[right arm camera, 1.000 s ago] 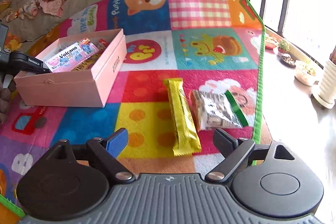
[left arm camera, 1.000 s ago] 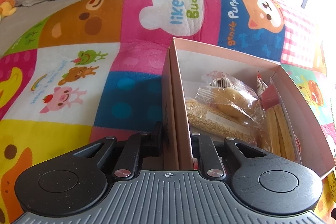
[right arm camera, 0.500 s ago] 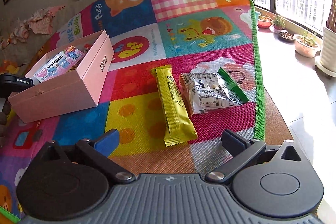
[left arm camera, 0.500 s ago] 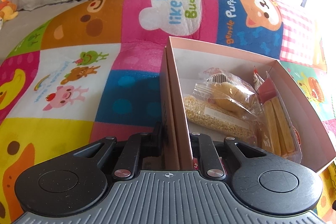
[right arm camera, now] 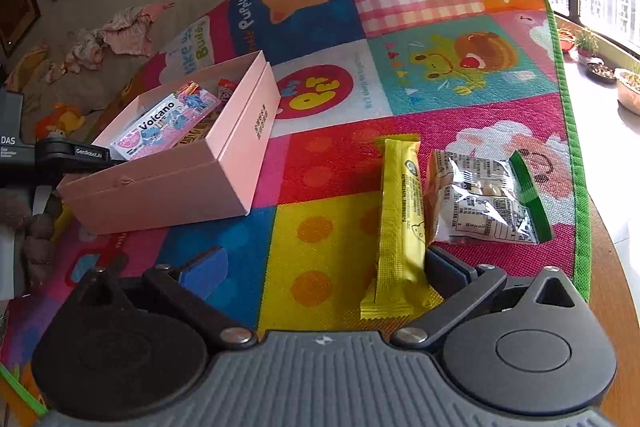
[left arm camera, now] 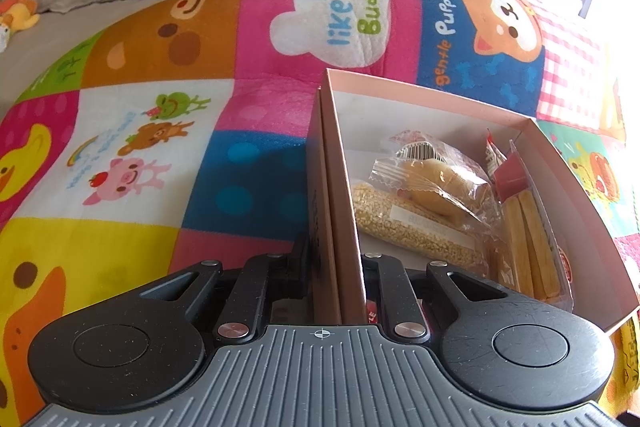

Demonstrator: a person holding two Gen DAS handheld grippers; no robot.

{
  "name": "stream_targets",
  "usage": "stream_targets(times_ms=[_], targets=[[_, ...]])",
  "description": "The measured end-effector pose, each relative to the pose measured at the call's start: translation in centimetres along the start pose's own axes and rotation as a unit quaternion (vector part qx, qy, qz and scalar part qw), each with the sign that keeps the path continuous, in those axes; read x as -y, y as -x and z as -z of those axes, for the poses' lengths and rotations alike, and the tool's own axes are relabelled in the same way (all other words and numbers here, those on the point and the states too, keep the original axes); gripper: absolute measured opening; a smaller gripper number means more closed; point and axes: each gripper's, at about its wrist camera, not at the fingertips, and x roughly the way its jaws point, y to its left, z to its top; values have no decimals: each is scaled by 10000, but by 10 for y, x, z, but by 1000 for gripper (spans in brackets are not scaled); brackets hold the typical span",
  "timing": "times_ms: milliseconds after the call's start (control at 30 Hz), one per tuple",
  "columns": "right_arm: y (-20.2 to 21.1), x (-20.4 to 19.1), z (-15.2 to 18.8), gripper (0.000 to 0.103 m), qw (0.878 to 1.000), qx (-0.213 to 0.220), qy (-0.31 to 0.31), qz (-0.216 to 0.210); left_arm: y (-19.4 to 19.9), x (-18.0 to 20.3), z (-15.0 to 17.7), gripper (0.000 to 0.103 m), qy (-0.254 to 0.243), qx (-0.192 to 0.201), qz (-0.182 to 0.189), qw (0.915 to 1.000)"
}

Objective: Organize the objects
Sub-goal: 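Move the right gripper back to the white candy packet on the mat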

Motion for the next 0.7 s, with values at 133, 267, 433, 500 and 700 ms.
stream_targets(times_ms=[133,267,433,500,700], targets=[[12,1,11,103,9997,-36,4,-259,0,-1,1,17,-11,26,10,10000],[18,12,13,103,9982,10,-367,-474,0,-1,1,17,11,27,27,10000],[16,2,16,103,9993,5,-211,-296,1,-3,2,17,18,68,55,10000],[14,-3,15,103,9998,-22,-74,-162,1,-4,2,17,47,77,80,9999],[8,-12,11,103,9997,-110,171,128,1,-5,3,17,9,85,106,9999]])
